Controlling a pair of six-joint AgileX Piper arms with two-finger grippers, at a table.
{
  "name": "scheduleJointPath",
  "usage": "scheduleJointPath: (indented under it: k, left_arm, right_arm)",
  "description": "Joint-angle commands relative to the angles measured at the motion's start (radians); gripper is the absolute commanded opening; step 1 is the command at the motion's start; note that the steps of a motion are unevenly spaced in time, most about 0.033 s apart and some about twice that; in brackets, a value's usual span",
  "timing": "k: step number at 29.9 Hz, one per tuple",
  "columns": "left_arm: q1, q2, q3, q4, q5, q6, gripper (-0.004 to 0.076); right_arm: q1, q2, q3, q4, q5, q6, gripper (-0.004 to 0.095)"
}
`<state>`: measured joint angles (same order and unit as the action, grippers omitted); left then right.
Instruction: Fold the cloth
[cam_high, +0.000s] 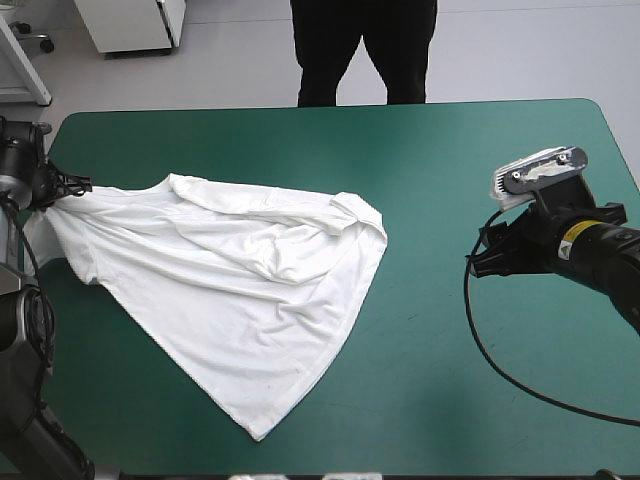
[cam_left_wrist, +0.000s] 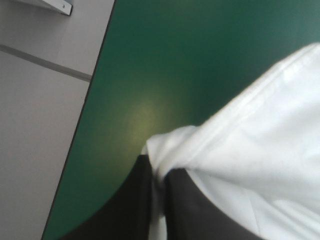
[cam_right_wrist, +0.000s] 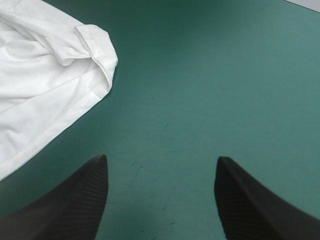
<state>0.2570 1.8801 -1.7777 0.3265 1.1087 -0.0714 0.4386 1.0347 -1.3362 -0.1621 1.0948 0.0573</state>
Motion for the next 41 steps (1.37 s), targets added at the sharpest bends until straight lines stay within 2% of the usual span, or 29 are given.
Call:
scheduleJointPath:
  k: [1,6,11,13,16,21,23,28,32,37,41]
  left_arm:
    - [0.002,0.006,-0.102,0.027,-0.051,0.009,-0.0009]
    - [0.019,0.092,-0.211,0.029,-0.059,0.009,-0.0009]
    - [0.025,0.103,-0.234,-0.036,-0.055,0.031,-0.0006]
    - [0.025,0.093,-0.236,-0.078,-0.037,0.071,0.0031]
    - [0.025,0.082,-0.236,-0.122,0.001,0.115,0.0177]
    - [0.025,0.04,-0.234,-0.235,0.132,0.203,0.0574]
    - [0.025,0.01,-0.229,-0.28,0.175,0.205,0.0673]
    - [0.002,-0.167,-0.117,-0.476,0.179,0.35,0.0689]
    - [-0.075,-0.322,0.015,-0.516,0.179,0.424,0.0689]
    - [-0.278,-0.503,0.19,-0.502,0.179,0.442,0.0689]
    - [-0.473,-0.623,0.338,-0.433,0.179,0.395,0.0689]
  right_arm:
    - [0.019,0.001,-0.024,-0.004,-0.06,-0.03,0.0533]
    - [0.081,0.019,-0.024,-0.013,-0.043,-0.057,0.0534]
    - [0.101,0.032,-0.024,-0.011,-0.043,-0.057,0.0534]
    - [0.101,0.034,-0.024,-0.011,-0.042,-0.057,0.0534]
    - [0.101,0.034,-0.024,-0.013,-0.04,-0.057,0.0534]
    - [0.101,0.034,-0.024,-0.013,-0.029,-0.057,0.0534]
    - [0.101,0.034,-0.024,-0.013,-0.028,-0.057,0.0534]
    - [0.101,0.034,-0.024,-0.02,-0.021,-0.074,0.0531]
    - [0.101,0.034,-0.024,-0.048,-0.014,-0.081,0.0532]
    - [0.101,0.034,-0.024,-0.065,0.025,-0.081,0.0532]
    - [0.101,0.034,-0.024,-0.065,0.042,-0.094,0.0532]
